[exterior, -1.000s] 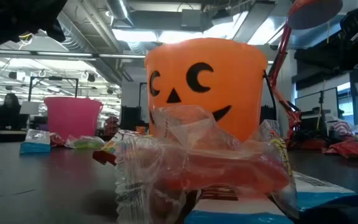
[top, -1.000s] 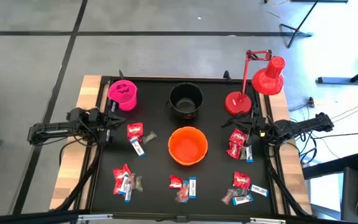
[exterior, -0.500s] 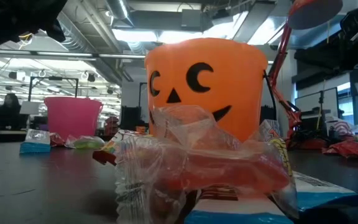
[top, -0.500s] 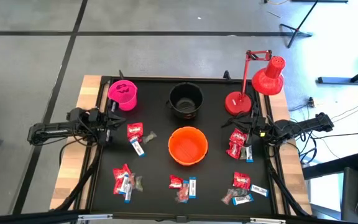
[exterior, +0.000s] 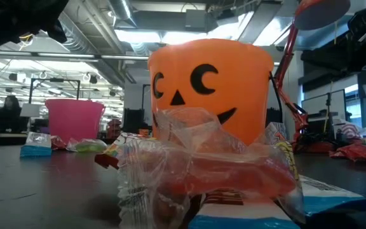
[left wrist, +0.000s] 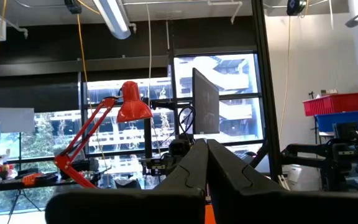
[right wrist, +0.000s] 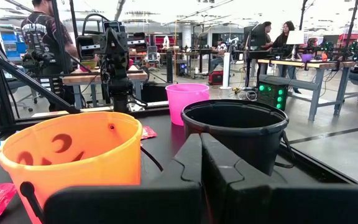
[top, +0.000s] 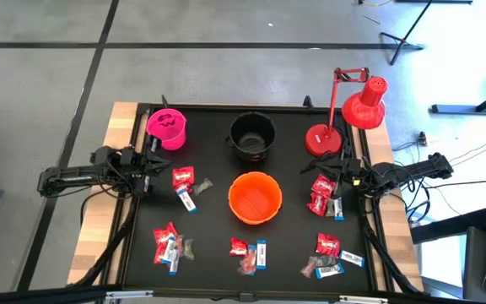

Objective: Sort candy

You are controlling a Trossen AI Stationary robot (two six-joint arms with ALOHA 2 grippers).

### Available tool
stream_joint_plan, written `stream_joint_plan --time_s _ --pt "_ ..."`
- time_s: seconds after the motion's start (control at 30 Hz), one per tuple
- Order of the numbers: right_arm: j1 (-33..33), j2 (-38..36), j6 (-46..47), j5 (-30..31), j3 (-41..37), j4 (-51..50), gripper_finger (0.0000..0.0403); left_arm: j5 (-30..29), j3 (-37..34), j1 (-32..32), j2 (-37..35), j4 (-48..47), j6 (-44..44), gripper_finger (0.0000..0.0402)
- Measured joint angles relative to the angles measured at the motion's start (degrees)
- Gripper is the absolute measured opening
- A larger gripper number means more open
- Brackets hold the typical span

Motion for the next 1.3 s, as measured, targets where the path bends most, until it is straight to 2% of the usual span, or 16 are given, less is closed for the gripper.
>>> stream_joint_plan --time_s 0.4,0.63,0.73,0.87,0.93,1.0,1.07,1.13,1.2,1.3 --pt "0.02 0.0 0.0 0.0 -0.01 0.0 0.0001 0.0 -0.02 -0.02 0.0 0.27 -0.02 0.0" --pt "0.02 0.0 -0.01 -0.02 0.01 0.0 0.0001 -0.08 0.02 0.0 0.0 6.84 -0.28 0.0" --pt "0.01 0.01 0.0 -0.01 0.0 0.0 0.0001 -3.86 2.07 0.0 0.06 6.89 -5.47 0.0" --pt "0.02 0.01 0.01 -0.02 -0.01 0.0 0.0001 -5.95 6.48 -0.02 1.14 6.38 -4.06 0.0" --pt "0.0 0.0 -0.01 0.0 -0.01 0.0 0.0001 -6.1 10.0 0.02 2.69 1.97 -2.83 0.0" --pt "0.02 0.02 0.0 -0.02 -0.01 0.0 0.0001 -7.5 15.73 0.0 4.48 -8.89 -0.84 0.0" --pt "0.0 0.0 -0.01 -0.02 -0.01 0.01 0.0001 -12.62 21.96 0.0 7.97 -22.66 -0.23 0.0" --pt "0.01 0.0 0.01 -0.02 -0.01 0.0 0.0001 -17.17 27.14 0.02 13.62 -32.07 -1.89 0.0" --pt "0.02 0.01 0.01 -0.01 0.01 0.02 0.0001 -18.77 30.62 0.02 18.98 -35.38 -6.65 0.0" --pt "0.02 0.01 0.01 -0.02 0.0 0.02 0.0001 -18.1 35.04 0.01 25.17 -36.75 -13.12 0.0"
